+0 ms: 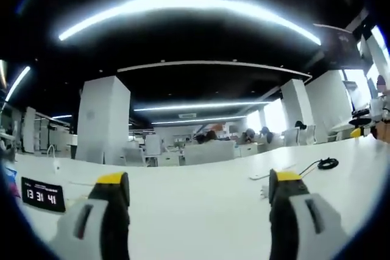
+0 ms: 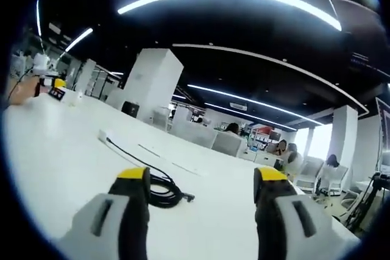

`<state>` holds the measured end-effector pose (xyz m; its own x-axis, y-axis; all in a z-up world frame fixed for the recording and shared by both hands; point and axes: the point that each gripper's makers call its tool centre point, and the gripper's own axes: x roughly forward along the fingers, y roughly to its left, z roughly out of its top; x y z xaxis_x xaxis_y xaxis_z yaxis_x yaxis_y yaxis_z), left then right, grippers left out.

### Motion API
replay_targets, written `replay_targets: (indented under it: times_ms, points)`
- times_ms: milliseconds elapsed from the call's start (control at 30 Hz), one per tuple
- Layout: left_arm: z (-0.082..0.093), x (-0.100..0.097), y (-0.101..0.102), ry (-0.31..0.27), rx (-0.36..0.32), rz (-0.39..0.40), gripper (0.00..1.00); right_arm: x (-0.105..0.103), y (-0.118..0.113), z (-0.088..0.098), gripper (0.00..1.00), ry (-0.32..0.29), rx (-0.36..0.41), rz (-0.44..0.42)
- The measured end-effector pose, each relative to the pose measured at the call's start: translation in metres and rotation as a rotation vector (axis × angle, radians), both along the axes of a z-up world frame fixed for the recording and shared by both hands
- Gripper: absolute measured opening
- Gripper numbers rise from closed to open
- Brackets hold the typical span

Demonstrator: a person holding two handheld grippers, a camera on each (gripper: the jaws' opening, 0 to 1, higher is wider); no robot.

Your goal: Plug the desk Type‑C cable into the charger adapter.

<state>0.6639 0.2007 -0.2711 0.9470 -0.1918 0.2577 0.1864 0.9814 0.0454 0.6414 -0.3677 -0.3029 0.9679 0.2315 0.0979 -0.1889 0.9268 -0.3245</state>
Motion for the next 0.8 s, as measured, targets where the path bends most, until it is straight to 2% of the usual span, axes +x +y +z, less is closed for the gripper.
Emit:
replay_targets:
  times_ms: [233,433,533,800]
  points:
    - [-0.007,0.005,-0.002,0.03,-0.027,-0.021,0.93,0.0,0.003,-0.001,0.7,0.004,-0.015,0.015]
    - [-0.002,0.002,-0.01,0.008,-0.012,-0.044,0.93,0.001,0.01,-0.004,0.69,0.016,-0.01,0.048]
    - [0.0,0.001,-0.011,0.0,-0.029,-0.06,0.93,0.0,0.012,-0.003,0.69,0.012,-0.019,0.06]
    - [0.0,0.001,-0.024,-0.001,-0.014,-0.103,0.93,0.0,0.002,0.0,0.61,0.002,-0.007,0.045]
